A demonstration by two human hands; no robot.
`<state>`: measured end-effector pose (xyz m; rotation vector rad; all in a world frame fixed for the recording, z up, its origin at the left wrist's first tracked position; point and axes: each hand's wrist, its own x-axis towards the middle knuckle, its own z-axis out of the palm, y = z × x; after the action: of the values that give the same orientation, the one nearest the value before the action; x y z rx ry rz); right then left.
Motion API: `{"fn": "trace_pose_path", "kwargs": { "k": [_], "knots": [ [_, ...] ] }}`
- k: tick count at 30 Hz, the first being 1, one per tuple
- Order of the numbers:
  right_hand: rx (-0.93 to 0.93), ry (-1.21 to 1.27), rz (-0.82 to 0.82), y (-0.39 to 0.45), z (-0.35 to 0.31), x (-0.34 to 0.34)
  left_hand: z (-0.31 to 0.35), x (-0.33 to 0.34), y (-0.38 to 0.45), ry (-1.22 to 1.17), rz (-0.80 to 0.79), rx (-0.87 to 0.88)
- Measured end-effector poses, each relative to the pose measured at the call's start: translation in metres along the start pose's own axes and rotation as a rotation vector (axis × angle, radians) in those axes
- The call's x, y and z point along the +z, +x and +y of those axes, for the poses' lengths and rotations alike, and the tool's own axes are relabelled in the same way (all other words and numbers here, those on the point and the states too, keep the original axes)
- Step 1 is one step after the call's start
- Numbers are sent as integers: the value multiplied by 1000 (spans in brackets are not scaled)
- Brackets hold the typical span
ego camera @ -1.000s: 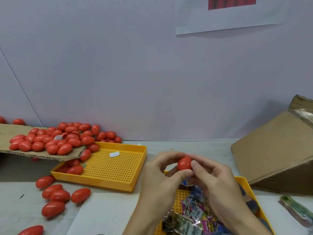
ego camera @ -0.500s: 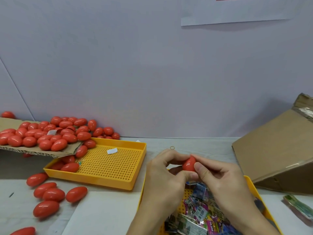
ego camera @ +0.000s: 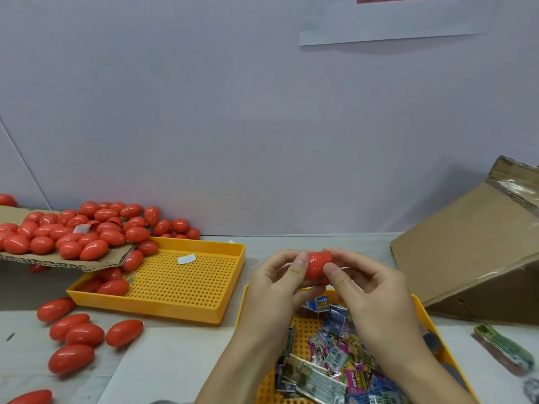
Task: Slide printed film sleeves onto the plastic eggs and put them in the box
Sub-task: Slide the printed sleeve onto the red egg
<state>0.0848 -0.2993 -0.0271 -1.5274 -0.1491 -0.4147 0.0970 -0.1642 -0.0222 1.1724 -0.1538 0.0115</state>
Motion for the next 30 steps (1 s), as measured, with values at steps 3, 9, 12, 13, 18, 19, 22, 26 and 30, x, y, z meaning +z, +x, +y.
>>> {"fn": "trace_pose_path", "kwargs": {
  "k": [3,9,12,13,18,19,22,26,30],
  "knots": [
    [-8,-10,17,2,2,0,-1,1,-1,34,-8,-4],
    [11,42,-20,2,3,-2,-3,3,-3,99,-88,-16],
    [9,72,-128,-1,2,-3,-2,3,-3,83,-97,-19],
    [-1,52,-148,-2,1,-2,-2,3,-3,75,-96,-23],
    [-83,-108,-99,-3,5,4,-1,4,-5,91,-117,-38],
    [-105,-148,-84,-3,5,4,-1,4,-5,105,-101,-31],
    [-166,-276,-59,-3,6,5,-3,4,-2,247,6,82],
    [-230,-461,-85,-4,7,6,-3,3,-1,412,99,242],
    [-248,-524,-87,-3,9,5,-3,3,-2,469,92,229]
  ]
}}
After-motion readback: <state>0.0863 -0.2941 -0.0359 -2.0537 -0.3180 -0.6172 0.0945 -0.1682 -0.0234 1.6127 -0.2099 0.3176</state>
